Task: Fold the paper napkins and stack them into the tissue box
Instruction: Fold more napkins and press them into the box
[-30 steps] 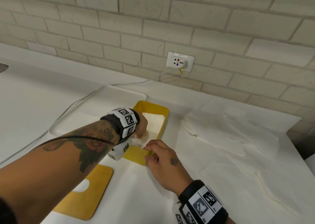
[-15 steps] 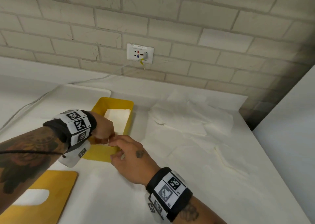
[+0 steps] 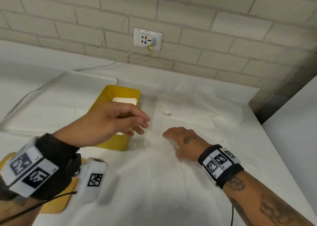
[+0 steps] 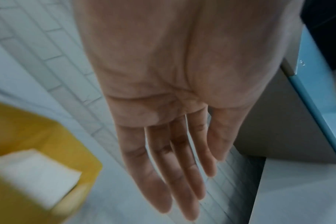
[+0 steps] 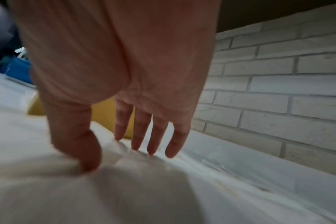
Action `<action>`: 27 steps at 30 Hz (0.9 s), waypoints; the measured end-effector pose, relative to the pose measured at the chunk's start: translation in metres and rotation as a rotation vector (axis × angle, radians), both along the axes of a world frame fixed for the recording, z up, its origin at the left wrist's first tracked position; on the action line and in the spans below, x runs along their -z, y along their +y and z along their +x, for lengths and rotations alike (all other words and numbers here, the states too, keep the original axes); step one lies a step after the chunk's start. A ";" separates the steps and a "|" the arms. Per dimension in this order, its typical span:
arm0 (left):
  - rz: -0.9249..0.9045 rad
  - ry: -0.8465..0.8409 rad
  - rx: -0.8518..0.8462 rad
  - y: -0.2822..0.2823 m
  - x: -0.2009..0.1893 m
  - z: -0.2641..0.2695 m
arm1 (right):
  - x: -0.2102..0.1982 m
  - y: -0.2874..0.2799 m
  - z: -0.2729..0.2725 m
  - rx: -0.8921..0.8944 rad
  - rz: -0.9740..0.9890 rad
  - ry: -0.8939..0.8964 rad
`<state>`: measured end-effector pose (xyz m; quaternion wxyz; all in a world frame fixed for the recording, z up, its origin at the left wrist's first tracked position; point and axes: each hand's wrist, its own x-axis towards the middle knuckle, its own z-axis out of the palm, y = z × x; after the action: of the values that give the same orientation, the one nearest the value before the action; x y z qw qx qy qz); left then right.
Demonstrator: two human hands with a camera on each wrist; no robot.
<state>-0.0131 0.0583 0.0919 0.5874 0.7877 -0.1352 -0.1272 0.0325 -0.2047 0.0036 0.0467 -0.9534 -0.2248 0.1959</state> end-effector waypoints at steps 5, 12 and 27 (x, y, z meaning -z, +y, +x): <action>-0.022 0.074 -0.057 -0.018 0.054 -0.024 | 0.025 0.005 0.010 -0.017 -0.004 -0.264; -0.099 0.174 -0.227 -0.011 0.089 -0.039 | -0.015 -0.009 0.007 0.365 0.783 -0.144; -0.668 0.451 -0.216 -0.059 0.094 -0.028 | 0.002 0.031 -0.065 0.781 1.397 0.411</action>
<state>-0.0406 -0.0007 -0.0025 0.8355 0.5160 0.0465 -0.1831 -0.0327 -0.1734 0.0020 0.7335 -0.6594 0.0659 0.1514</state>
